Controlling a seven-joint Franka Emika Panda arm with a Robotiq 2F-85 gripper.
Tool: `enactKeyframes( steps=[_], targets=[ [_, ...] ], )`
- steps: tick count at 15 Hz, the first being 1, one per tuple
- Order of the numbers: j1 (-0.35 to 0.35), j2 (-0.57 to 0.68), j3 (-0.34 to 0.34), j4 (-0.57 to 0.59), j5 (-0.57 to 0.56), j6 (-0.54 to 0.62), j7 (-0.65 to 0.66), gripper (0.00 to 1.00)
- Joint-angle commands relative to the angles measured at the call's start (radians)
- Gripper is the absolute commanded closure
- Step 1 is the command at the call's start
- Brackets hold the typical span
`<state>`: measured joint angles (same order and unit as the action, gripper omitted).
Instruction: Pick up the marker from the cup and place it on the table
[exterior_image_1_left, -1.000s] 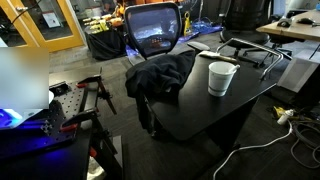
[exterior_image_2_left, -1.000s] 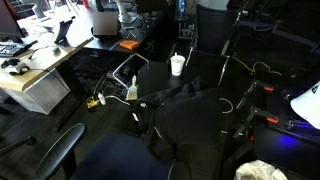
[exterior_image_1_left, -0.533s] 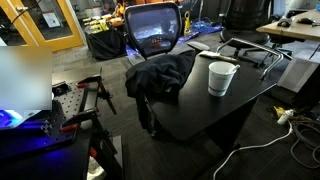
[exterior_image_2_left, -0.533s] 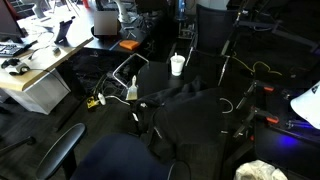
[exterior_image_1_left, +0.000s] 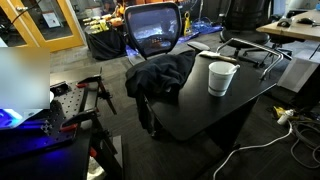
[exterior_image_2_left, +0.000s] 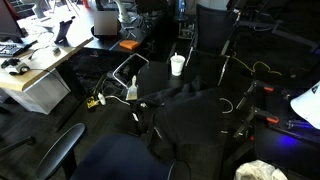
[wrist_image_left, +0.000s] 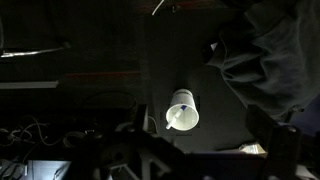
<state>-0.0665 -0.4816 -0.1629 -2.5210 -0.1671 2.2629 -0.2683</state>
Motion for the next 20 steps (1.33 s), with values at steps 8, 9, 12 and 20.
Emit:
enactKeyframes(
  steps=[8, 9, 12, 20],
  targets=[
    [0.027, 0.329, 0.058, 0.180, 0.156, 0.233, 0.179, 0.00],
    [0.023, 0.357, 0.069, 0.191, 0.148, 0.258, 0.223, 0.00],
    [0.018, 0.437, 0.090, 0.223, 0.133, 0.307, 0.364, 0.00],
    [0.033, 0.577, 0.089, 0.282, 0.150, 0.307, 0.586, 0.00]
  ],
)
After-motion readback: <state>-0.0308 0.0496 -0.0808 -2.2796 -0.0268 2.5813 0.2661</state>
